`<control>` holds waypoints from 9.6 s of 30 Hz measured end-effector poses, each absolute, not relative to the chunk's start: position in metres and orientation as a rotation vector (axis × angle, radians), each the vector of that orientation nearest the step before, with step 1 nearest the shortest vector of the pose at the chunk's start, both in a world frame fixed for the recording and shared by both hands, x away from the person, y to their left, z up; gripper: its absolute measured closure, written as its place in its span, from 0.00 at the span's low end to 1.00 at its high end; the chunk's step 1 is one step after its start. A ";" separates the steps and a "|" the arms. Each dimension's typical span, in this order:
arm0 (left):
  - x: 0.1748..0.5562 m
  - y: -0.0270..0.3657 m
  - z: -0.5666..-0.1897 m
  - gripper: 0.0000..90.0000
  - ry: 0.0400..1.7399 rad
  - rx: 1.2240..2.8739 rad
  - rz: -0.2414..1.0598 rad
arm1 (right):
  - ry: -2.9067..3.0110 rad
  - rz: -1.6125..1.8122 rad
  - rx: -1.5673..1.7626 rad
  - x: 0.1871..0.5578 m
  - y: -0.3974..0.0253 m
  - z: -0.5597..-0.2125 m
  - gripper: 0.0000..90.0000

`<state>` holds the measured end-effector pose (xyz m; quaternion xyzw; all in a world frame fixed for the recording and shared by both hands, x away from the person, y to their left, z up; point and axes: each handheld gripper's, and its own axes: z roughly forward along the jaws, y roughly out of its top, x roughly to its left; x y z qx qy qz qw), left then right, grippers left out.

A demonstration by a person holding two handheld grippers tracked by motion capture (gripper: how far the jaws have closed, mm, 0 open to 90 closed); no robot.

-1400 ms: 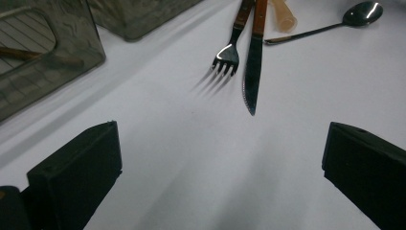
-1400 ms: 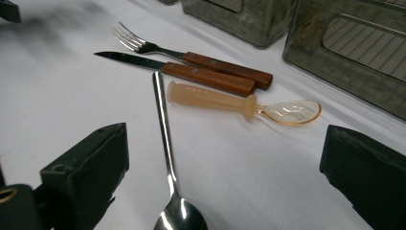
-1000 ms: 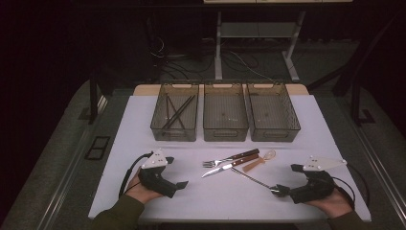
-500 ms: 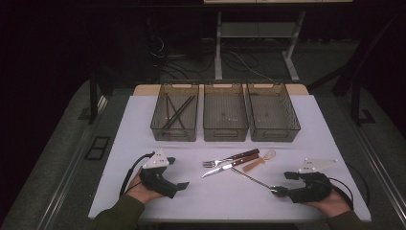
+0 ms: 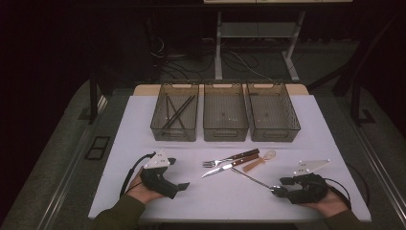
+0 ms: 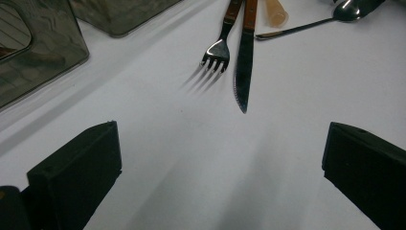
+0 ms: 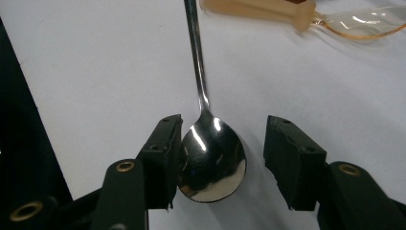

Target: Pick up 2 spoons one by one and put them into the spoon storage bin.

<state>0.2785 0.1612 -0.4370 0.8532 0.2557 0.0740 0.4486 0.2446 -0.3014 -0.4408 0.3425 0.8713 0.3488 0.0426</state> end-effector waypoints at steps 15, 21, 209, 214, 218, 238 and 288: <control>0.278 0.160 -0.437 0.00 0.637 2.113 0.183 | 2.707 1.014 0.986 0.243 -0.298 -0.442 0.60; 0.278 0.160 -0.437 0.00 0.635 2.117 0.184 | 2.712 0.960 0.910 0.239 -0.294 -0.441 0.62; 0.278 0.153 -0.442 0.00 0.614 2.107 0.134 | 2.350 1.125 1.077 0.372 -0.234 -0.377 0.95; 0.278 0.154 -0.441 0.00 0.601 2.123 0.138 | 2.415 1.074 1.071 0.365 -0.240 -0.386 1.00; 0.278 0.154 -0.441 0.00 0.600 2.126 0.138 | 2.462 0.993 1.074 0.361 -0.244 -0.399 1.00; 0.277 0.153 -0.441 0.00 0.609 2.110 0.135 | 2.610 0.713 1.057 0.357 -0.242 -0.434 1.00; 0.282 0.158 -0.442 0.00 0.557 2.079 0.141 | 2.690 0.714 1.033 0.305 -0.266 -0.432 1.00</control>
